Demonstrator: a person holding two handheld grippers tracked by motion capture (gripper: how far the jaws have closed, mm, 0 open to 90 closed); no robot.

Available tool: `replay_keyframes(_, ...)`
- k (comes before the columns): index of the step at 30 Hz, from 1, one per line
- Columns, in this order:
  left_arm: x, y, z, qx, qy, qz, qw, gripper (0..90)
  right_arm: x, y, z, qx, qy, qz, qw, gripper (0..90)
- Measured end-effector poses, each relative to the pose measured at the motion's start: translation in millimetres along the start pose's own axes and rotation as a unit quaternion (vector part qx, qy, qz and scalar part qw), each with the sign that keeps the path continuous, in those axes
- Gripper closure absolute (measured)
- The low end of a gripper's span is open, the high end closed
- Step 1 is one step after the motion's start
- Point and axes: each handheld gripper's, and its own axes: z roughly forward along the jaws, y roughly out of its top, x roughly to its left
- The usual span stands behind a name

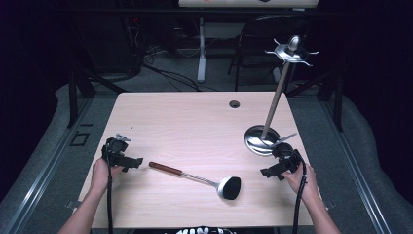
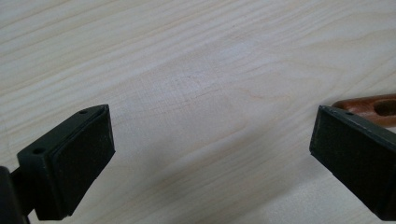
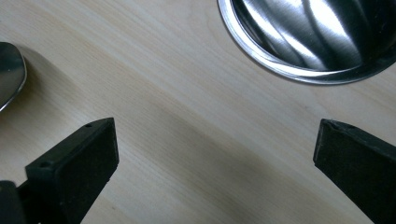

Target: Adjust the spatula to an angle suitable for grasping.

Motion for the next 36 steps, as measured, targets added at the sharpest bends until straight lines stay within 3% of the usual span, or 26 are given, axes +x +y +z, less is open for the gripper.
replay_keyframes(5,0.5,-0.2,0.1,0.002,-0.003,-0.004,1.0000,0.0,6.5,3.5,-2.6,-0.009,-0.010,-0.016,0.9998,0.0)
replay_keyframes(17,4.0,-4.0,-5.0,-0.004,-0.004,-0.007,1.0000,0.0,29.0,20.7,-4.1,-0.025,-0.004,-0.061,0.9978,0.0)
replay_keyframes(19,4.0,-3.9,-4.6,-0.004,-0.005,-0.008,1.0000,0.0,33.8,23.2,-2.9,-0.033,0.004,-0.056,0.9979,0.0)
replay_keyframes(22,2.3,-3.4,-4.3,-0.007,-0.004,-0.007,0.9999,0.0,39.8,28.0,-4.1,-0.028,0.003,-0.073,0.9970,0.0)
replay_keyframes(30,2.6,-2.5,-2.5,-0.008,-0.013,-0.006,0.9999,0.0,67.1,43.3,-3.5,-0.035,0.034,-0.104,0.9934,0.0)
replay_keyframes(36,1.4,-2.0,-2.8,-0.008,-0.011,-0.002,0.9999,0.0,95.1,57.3,5.1,-0.019,0.064,-0.145,0.9871,0.0)
